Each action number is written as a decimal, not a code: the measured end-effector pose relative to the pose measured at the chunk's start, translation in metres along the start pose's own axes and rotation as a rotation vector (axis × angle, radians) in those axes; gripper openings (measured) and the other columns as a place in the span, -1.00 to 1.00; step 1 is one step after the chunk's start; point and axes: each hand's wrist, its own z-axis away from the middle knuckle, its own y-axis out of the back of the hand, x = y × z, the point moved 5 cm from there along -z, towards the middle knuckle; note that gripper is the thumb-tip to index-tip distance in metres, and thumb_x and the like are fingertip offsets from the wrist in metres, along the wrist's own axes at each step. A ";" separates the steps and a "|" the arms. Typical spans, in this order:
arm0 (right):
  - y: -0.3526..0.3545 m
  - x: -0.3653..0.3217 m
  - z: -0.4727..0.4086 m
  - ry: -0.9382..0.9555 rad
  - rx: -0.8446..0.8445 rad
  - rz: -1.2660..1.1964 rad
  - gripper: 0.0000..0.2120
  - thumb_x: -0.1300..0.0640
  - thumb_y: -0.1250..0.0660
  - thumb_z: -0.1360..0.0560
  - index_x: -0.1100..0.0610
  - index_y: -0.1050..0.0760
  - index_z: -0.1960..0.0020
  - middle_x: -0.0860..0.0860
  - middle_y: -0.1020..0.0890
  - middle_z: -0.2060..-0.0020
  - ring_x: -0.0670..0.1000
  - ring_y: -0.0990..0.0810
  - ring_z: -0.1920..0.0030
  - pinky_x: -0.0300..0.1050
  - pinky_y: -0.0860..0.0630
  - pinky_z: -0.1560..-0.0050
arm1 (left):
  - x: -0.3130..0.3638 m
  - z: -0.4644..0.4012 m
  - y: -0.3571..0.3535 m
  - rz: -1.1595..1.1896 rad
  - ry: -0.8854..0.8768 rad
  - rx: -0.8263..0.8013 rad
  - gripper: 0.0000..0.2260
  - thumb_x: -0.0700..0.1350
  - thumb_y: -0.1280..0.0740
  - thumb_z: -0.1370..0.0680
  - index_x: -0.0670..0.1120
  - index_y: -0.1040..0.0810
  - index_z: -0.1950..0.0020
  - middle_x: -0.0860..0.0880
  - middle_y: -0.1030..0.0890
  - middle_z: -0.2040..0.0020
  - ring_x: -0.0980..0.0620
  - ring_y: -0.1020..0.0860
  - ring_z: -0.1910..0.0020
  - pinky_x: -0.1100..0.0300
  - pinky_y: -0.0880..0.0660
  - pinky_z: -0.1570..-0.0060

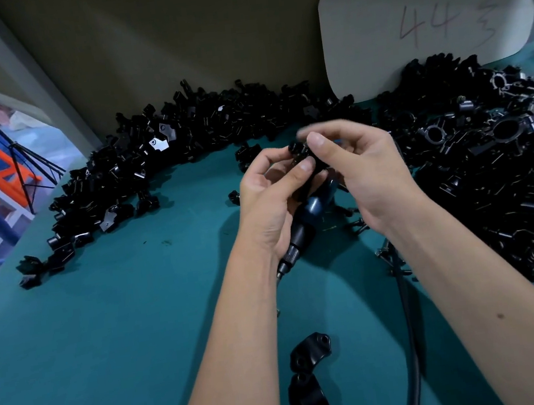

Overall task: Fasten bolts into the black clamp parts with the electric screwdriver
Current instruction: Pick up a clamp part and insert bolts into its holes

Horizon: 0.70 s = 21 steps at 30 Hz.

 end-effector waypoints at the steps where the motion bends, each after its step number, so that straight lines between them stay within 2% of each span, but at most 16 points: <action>1: 0.000 -0.001 0.000 0.019 -0.009 0.009 -0.92 0.25 -0.43 -0.59 0.14 -0.71 -0.03 -0.04 -0.72 0.20 -0.13 -0.68 0.15 -0.25 -0.58 0.12 | 0.000 0.000 0.000 -0.012 -0.006 0.004 -0.83 -0.41 -0.40 -0.52 -0.21 -0.53 -0.04 -0.22 -0.63 0.06 -0.11 -0.69 0.13 0.11 -0.65 0.03; 3: 0.001 -0.002 -0.001 0.034 -0.005 0.023 -0.92 0.26 -0.46 -0.57 0.14 -0.72 0.04 0.01 -0.73 0.19 -0.09 -0.69 0.14 -0.24 -0.60 0.10 | 0.001 0.001 0.000 -0.036 -0.021 0.015 -0.82 -0.43 -0.40 -0.53 -0.20 -0.54 -0.02 -0.25 -0.60 0.04 -0.12 -0.68 0.09 0.09 -0.65 0.00; 7: -0.002 -0.001 -0.002 0.061 0.023 0.036 -0.82 0.22 -0.51 -0.53 0.02 -0.68 0.21 -0.03 -0.70 0.28 -0.07 -0.65 0.25 -0.20 -0.60 0.23 | 0.001 0.001 -0.001 -0.084 -0.052 0.039 -0.79 -0.47 -0.41 -0.51 -0.20 -0.52 0.00 -0.31 -0.53 -0.08 -0.15 -0.66 0.07 0.07 -0.65 -0.01; 10: -0.005 0.003 0.000 0.059 0.050 0.040 -0.81 0.19 -0.50 -0.53 0.05 -0.61 0.24 -0.05 -0.67 0.29 -0.06 -0.62 0.28 -0.17 -0.57 0.26 | 0.000 0.001 -0.001 -0.102 -0.070 0.053 -0.78 -0.47 -0.43 -0.49 -0.19 -0.53 0.04 -0.30 -0.55 -0.05 -0.18 -0.65 0.06 0.03 -0.65 -0.03; 14: -0.008 0.011 0.002 0.010 0.176 0.003 -0.70 0.17 -0.51 -0.53 0.04 -0.52 0.33 0.02 -0.59 0.33 -0.03 -0.56 0.26 -0.13 -0.57 0.16 | 0.001 0.000 0.001 -0.189 -0.125 0.079 -0.75 -0.47 -0.48 -0.45 -0.14 -0.57 0.13 -0.12 -0.65 0.09 -0.12 -0.66 0.11 0.04 -0.66 0.01; 16: -0.009 0.014 0.003 0.000 0.258 -0.002 -0.59 0.17 -0.51 -0.53 0.09 -0.39 0.39 0.15 -0.55 0.31 0.05 -0.52 0.23 0.00 -0.58 0.08 | 0.001 -0.001 0.001 -0.239 -0.148 0.087 -0.74 -0.46 -0.50 -0.44 -0.12 -0.59 0.15 -0.06 -0.67 0.12 -0.09 -0.67 0.13 0.12 -0.64 0.08; 18: -0.011 0.014 0.005 0.008 0.283 0.044 -0.54 0.13 -0.50 -0.54 0.20 -0.31 0.38 0.31 -0.53 0.29 0.11 -0.51 0.21 0.11 -0.60 0.01 | 0.001 -0.002 0.002 -0.266 -0.154 0.106 -0.74 -0.47 -0.49 -0.45 -0.11 -0.60 0.14 -0.08 -0.67 0.09 -0.10 -0.67 0.12 0.18 -0.62 0.13; 19: -0.011 0.014 0.005 0.009 0.268 0.058 -0.56 0.11 -0.51 -0.54 0.25 -0.34 0.33 0.29 -0.53 0.30 0.09 -0.51 0.23 0.10 -0.61 0.05 | 0.001 -0.002 0.003 -0.262 -0.152 0.114 -0.74 -0.47 -0.48 -0.46 -0.11 -0.60 0.14 -0.12 -0.66 0.07 -0.11 -0.67 0.11 0.19 -0.62 0.14; 21: -0.009 0.012 0.003 0.003 0.188 0.028 -0.69 0.05 -0.49 -0.56 0.23 -0.48 0.18 0.08 -0.58 0.34 -0.02 -0.54 0.28 -0.09 -0.60 0.16 | 0.000 -0.003 0.004 -0.205 -0.130 0.116 -0.76 -0.45 -0.48 -0.47 -0.12 -0.60 0.13 -0.20 -0.63 0.03 -0.14 -0.66 0.09 0.16 -0.63 0.13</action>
